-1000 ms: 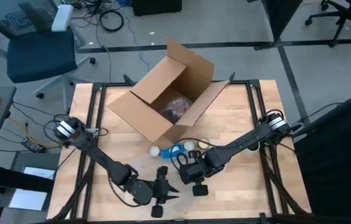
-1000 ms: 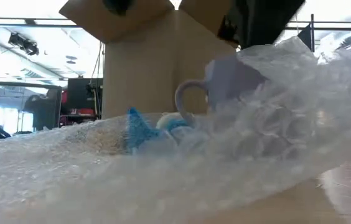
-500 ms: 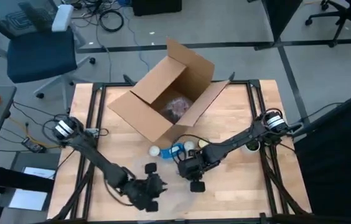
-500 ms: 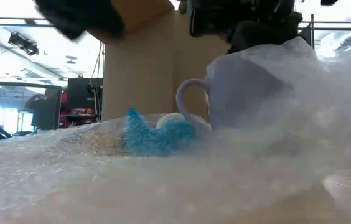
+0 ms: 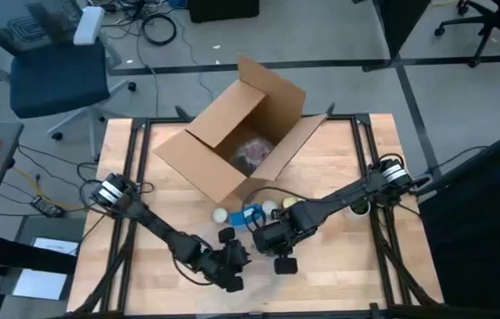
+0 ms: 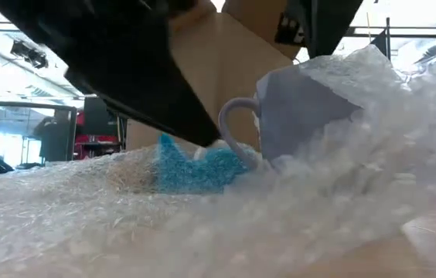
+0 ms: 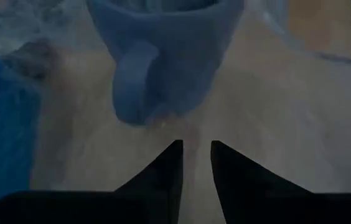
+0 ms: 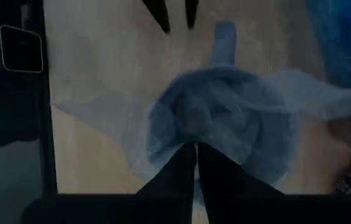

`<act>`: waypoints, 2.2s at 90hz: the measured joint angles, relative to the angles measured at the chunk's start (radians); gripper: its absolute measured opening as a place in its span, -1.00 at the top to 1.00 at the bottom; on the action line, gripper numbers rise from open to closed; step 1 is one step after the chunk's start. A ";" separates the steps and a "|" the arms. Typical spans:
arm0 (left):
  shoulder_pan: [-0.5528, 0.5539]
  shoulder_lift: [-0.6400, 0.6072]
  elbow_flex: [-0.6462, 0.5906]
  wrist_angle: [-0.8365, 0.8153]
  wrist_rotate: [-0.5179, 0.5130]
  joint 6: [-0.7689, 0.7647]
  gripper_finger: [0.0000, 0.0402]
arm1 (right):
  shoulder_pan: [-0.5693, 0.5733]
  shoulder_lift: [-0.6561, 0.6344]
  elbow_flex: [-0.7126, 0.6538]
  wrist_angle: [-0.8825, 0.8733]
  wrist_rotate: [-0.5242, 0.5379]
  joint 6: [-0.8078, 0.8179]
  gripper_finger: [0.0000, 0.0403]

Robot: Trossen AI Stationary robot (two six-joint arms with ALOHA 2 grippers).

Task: Wrap mug
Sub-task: Wrap the purple mug with the bubble wrap

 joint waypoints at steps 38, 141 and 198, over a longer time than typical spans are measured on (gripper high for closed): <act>0.073 0.105 0.000 0.254 0.015 0.078 0.66 | -0.009 0.000 -0.170 0.113 -0.011 0.041 1.00; -0.185 -0.279 -0.013 -0.796 0.210 -0.250 0.65 | 0.015 0.001 -0.171 0.133 0.046 0.061 1.00; -0.243 -0.433 -0.082 -0.976 0.119 -0.468 0.50 | 0.151 0.001 0.189 -0.089 0.322 0.042 1.00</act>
